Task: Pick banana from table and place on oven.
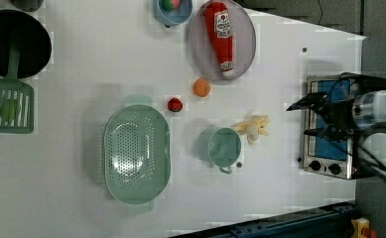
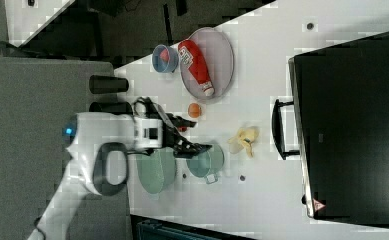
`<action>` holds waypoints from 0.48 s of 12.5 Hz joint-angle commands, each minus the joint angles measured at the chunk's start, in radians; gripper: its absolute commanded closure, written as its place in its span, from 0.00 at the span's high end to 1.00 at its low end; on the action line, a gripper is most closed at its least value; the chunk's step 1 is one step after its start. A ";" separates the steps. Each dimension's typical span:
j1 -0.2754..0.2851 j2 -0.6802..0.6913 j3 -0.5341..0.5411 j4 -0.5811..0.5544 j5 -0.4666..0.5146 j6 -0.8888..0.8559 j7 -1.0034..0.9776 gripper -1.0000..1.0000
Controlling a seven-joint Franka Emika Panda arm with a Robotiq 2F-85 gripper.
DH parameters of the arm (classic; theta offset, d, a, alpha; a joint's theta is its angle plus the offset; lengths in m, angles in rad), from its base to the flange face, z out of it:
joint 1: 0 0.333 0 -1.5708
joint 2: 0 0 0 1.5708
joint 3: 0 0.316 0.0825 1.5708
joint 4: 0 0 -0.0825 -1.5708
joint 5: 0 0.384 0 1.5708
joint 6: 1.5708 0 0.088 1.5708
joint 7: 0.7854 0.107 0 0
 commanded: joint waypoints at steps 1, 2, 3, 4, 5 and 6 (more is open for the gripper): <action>-0.011 0.002 0.005 -0.089 -0.004 0.143 0.033 1.00; -0.011 0.026 0.005 -0.123 -0.004 0.209 0.033 1.00; -0.011 0.053 0.006 -0.150 -0.004 0.264 0.033 1.00; -0.010 0.084 0.009 -0.168 -0.004 0.306 0.033 1.00; -0.010 0.117 0.012 -0.174 -0.003 0.331 0.033 1.00; -0.010 0.151 0.014 -0.175 -0.003 0.355 0.033 1.00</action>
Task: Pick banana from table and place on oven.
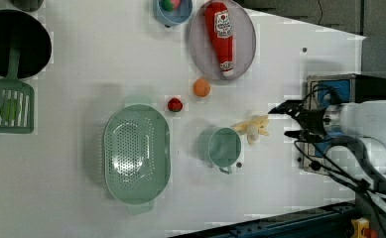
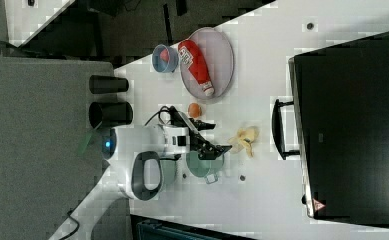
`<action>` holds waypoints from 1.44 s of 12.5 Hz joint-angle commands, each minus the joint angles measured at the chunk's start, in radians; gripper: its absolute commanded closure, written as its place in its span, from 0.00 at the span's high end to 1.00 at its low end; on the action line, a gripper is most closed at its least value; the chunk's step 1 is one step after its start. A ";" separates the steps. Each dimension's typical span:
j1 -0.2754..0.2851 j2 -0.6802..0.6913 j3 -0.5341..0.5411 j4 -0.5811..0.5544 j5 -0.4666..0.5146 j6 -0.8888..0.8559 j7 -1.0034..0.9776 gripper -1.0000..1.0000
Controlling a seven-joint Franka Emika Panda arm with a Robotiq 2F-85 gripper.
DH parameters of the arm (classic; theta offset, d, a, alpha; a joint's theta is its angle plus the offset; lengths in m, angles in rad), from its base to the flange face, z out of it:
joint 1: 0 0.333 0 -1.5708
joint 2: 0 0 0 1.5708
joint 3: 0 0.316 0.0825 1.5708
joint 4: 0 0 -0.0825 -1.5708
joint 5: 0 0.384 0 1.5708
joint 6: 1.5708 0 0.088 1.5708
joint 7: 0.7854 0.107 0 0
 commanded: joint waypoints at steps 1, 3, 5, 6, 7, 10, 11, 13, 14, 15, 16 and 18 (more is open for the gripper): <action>0.004 0.100 -0.001 -0.022 0.014 0.078 0.031 1.00; 0.005 0.155 0.000 -0.022 0.014 0.133 0.031 1.00; 0.005 0.196 0.002 -0.023 0.014 0.174 0.031 0.96; 0.005 0.206 0.004 -0.024 0.014 0.187 0.031 0.85; 0.005 0.208 0.008 -0.025 0.014 0.193 0.032 0.71; 0.006 0.202 0.012 -0.025 0.014 0.193 0.032 0.36; 0.006 0.201 0.012 -0.024 0.014 0.193 0.032 0.26; 0.006 0.180 0.013 -0.024 0.014 0.193 0.032 0.25; 0.006 0.150 0.013 -0.025 0.014 0.192 0.032 0.25; 0.006 0.107 0.013 -0.024 0.014 0.188 0.032 0.25; 0.006 0.052 0.014 -0.022 0.014 0.181 0.032 0.25; 0.007 -0.066 0.015 0.000 0.014 0.093 0.032 0.25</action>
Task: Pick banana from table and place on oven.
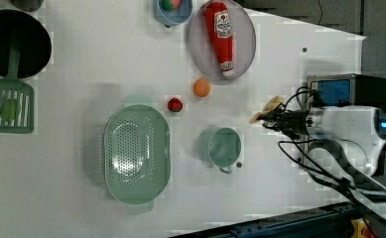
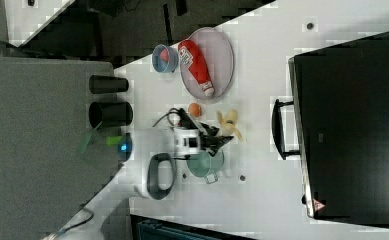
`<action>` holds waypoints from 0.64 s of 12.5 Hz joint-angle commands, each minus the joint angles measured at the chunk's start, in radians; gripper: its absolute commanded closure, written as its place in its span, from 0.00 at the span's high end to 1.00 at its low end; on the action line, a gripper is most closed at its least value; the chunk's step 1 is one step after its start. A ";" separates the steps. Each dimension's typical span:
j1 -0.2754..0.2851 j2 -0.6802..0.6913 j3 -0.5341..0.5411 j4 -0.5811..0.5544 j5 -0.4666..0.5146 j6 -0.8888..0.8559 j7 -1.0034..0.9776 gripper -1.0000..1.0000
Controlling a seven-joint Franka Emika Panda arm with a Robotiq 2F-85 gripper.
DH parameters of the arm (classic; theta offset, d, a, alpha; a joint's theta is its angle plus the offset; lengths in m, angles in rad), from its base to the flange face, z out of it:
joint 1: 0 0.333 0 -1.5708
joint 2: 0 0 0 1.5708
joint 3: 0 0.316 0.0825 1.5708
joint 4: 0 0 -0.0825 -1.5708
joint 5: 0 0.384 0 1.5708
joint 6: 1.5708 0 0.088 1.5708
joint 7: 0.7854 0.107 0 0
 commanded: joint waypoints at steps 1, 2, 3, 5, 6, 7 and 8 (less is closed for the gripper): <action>0.000 -0.178 0.000 0.060 -0.023 -0.136 0.030 0.25; 0.000 -0.227 -0.001 0.092 -0.023 -0.247 0.030 0.25; 0.001 -0.271 0.001 0.134 -0.023 -0.344 0.030 0.25; 0.000 -0.330 -0.005 0.237 -0.023 -0.513 0.030 0.25; -0.006 -0.345 -0.020 0.287 -0.022 -0.589 0.030 0.25; -0.014 -0.349 -0.043 0.334 -0.023 -0.645 0.028 0.25; -0.023 -0.346 -0.072 0.373 -0.023 -0.675 0.011 0.25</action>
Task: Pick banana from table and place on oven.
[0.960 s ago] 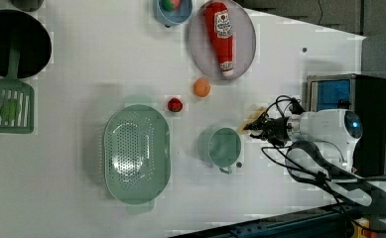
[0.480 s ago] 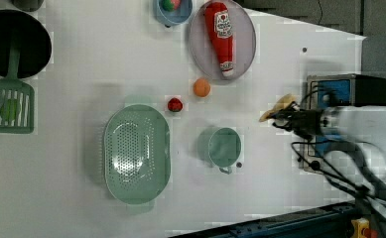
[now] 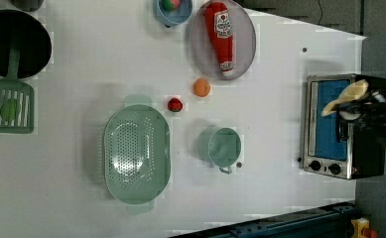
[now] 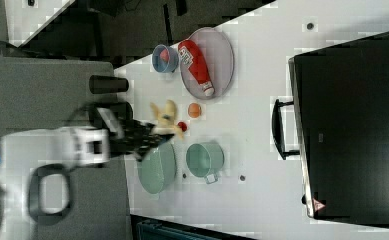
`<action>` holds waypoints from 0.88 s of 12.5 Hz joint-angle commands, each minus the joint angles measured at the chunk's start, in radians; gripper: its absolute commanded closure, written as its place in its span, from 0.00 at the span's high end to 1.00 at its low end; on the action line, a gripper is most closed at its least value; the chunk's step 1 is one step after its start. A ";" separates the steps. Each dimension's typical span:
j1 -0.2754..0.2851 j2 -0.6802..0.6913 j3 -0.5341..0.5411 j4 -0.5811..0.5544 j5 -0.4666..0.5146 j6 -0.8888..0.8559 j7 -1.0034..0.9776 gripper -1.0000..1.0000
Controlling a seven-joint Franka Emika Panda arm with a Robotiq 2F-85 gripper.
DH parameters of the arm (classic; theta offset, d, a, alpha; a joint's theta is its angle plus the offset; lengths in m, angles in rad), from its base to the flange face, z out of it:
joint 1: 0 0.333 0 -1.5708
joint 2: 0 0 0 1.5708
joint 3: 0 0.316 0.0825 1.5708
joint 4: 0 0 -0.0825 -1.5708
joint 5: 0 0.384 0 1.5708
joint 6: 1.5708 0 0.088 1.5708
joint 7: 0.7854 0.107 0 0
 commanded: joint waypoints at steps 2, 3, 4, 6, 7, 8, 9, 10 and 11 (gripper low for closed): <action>-0.042 0.031 -0.125 0.097 -0.007 -0.055 -0.115 0.25; -0.052 0.042 -0.163 0.109 -0.007 -0.055 -0.188 0.25; -0.061 0.057 -0.203 0.116 -0.007 -0.053 -0.242 0.25; -0.078 0.098 -0.281 0.122 -0.007 -0.038 -0.326 0.25; -0.082 0.122 -0.318 0.124 -0.007 -0.023 -0.371 0.25; -0.085 0.148 -0.352 0.127 -0.007 -0.004 -0.405 0.25; -0.088 0.178 -0.382 0.132 -0.008 0.029 -0.432 0.25; -0.091 0.208 -0.409 0.136 -0.008 0.078 -0.452 0.25; -0.092 0.238 -0.429 0.139 -0.009 0.130 -0.489 0.25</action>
